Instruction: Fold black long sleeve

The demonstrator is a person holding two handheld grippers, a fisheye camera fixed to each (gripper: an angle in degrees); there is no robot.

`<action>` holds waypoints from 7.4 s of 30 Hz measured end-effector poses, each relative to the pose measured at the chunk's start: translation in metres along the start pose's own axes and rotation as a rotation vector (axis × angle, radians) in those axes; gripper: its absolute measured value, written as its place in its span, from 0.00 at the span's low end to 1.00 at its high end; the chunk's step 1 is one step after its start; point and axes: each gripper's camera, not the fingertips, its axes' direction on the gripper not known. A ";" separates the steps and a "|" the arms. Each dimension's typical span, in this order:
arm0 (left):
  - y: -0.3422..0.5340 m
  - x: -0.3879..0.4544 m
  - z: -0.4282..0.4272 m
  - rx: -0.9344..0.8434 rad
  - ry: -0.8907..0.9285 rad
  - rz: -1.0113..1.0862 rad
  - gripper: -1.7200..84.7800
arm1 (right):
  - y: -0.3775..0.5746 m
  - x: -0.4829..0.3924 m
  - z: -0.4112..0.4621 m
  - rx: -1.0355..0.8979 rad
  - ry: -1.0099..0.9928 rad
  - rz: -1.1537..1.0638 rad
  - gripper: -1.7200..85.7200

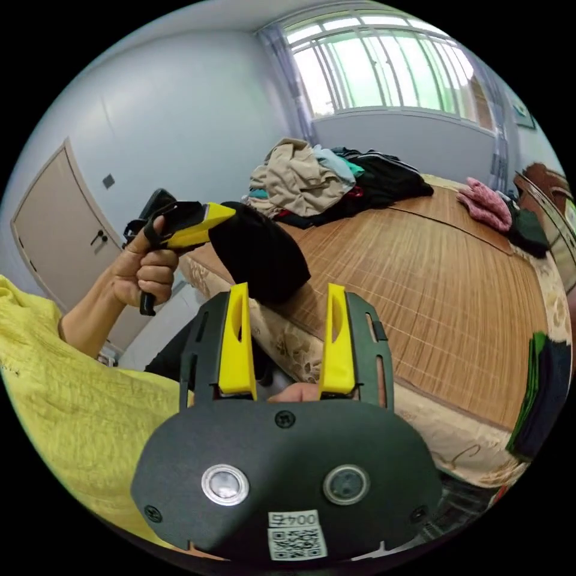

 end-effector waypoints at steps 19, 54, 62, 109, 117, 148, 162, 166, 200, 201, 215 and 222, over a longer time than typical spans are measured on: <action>0.103 0.058 -0.051 -0.058 -0.621 0.411 0.18 | -0.089 -0.019 0.129 0.036 -0.286 0.406 0.08; 0.077 0.174 -0.025 0.068 -0.681 0.506 0.05 | -0.127 0.001 0.060 0.265 -0.348 0.322 0.05; 0.110 0.174 0.034 -0.117 -0.699 0.590 0.13 | -0.099 0.049 0.072 0.220 -0.374 0.589 0.06; -0.145 0.368 -0.155 0.297 -0.561 0.503 0.03 | -0.160 0.071 0.017 0.232 -0.298 0.421 0.12; -0.189 0.358 -0.145 0.263 -0.554 0.456 0.03 | -0.147 0.070 0.013 0.293 -0.297 0.522 0.21; -0.222 0.361 -0.238 0.304 -0.667 0.466 0.03 | -0.243 -0.051 0.000 0.212 -0.092 0.762 0.05; -0.194 0.396 -0.362 0.499 -0.704 0.494 0.03 | -0.486 -0.175 -0.231 0.439 0.341 0.185 0.03; -0.192 0.416 -0.386 0.556 -0.614 0.511 0.03 | -0.546 -0.231 -0.298 0.476 0.410 0.070 0.02; -0.082 0.520 -0.354 0.752 -0.455 0.841 0.03 | -0.563 -0.345 -0.455 0.529 0.693 -0.238 0.02; -0.092 0.513 -0.342 0.742 -0.464 0.833 0.03 | -0.564 -0.336 -0.452 0.520 0.689 -0.231 0.02; -0.297 0.343 -0.079 0.417 -0.842 0.734 0.04 | -0.587 0.017 -0.309 0.227 0.684 0.102 0.03; -0.407 0.180 0.079 0.037 -0.974 0.435 0.06 | -0.571 0.207 -0.215 -0.051 0.620 0.336 0.08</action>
